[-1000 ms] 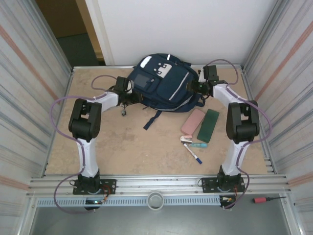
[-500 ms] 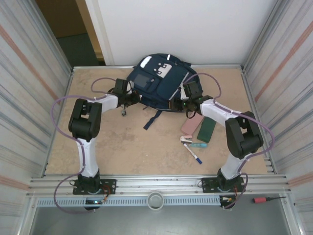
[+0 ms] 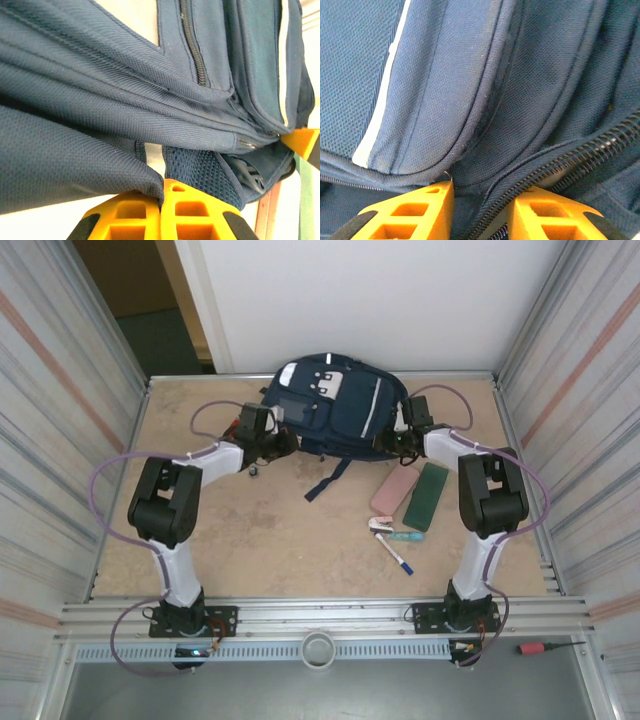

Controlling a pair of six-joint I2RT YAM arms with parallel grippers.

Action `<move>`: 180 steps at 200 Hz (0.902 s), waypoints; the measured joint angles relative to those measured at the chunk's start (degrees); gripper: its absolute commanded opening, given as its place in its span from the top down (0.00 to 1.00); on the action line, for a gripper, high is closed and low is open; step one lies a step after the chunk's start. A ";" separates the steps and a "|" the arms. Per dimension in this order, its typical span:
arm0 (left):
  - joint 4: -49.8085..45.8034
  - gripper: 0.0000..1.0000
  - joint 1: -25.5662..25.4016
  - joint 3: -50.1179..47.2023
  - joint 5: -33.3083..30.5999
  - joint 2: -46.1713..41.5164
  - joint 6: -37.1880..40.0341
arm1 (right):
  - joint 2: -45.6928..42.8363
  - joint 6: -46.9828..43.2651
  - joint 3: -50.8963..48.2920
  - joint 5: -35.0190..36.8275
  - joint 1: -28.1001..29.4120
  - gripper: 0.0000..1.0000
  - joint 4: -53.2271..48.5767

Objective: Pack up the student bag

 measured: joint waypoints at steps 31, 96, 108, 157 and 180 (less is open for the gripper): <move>1.51 1.00 -0.94 -3.87 -0.70 -0.96 -2.21 | -4.85 -0.96 -5.20 3.43 3.67 0.52 1.90; 1.95 1.00 -0.94 -4.70 -1.20 -1.09 -3.67 | -11.82 -2.36 -12.09 15.13 25.11 0.53 7.58; 1.95 1.00 -0.94 -4.70 -1.20 -1.09 -3.69 | -11.26 -2.75 -12.15 17.62 28.09 0.55 8.96; 1.95 1.00 -0.94 -4.70 -1.18 -1.09 -3.67 | -4.22 -2.69 -11.80 24.81 31.58 0.57 13.97; 1.92 1.00 -0.94 -4.70 -1.18 -1.11 -3.67 | -0.63 -2.34 -11.23 27.52 32.26 0.57 16.04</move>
